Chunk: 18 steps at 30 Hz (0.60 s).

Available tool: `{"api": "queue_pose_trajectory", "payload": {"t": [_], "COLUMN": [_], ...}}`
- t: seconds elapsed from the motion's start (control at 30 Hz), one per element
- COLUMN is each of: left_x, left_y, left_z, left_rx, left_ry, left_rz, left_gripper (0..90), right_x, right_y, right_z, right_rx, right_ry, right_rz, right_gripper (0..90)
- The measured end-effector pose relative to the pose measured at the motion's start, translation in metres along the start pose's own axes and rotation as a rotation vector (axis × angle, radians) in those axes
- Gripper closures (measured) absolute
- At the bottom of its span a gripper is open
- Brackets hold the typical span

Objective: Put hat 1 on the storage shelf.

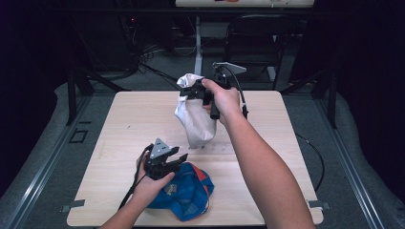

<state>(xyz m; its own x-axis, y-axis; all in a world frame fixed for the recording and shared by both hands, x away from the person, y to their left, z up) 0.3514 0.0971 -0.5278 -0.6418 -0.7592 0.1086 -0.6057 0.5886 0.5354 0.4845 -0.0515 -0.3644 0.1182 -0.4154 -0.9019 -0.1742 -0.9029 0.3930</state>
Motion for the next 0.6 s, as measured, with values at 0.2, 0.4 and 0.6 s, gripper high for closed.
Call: {"api": "queue_pose_trajectory", "payload": {"t": [0.2, 0.4, 0.6], "left_x": [0.007, 0.016, 0.015], "left_y": [-0.017, -0.022, -0.024], "left_z": [-0.003, -0.017, -0.022], "left_rx": [-0.008, 0.020, 0.017], "left_ry": [-0.006, -0.028, -0.032], "left_rz": [-0.017, -0.034, -0.062], "left_gripper": [56.7, 58.9, 72.6], "right_x": [0.001, 0.002, 0.001], "right_y": [0.005, 0.010, 0.011], "right_z": [0.002, 0.003, 0.004], "right_rx": [0.007, 0.008, 0.014], "right_ry": [0.007, 0.015, 0.015], "right_rz": [-0.001, 0.002, 0.005], "right_gripper": [81.3, 81.2, 81.1]}}
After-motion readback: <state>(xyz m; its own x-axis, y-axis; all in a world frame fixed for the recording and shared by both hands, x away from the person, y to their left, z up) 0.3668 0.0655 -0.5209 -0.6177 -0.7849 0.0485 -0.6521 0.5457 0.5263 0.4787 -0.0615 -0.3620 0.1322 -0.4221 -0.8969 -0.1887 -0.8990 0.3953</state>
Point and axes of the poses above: each handheld gripper's, and its own axes: y roughly backward along the jaws, z roughly out of its underside, x roughly to its right, the point moved 4 cm from there along -y, roughly forward along the jaws, and after that the axes turned 4 degrees about y, right-handed, at the moved point
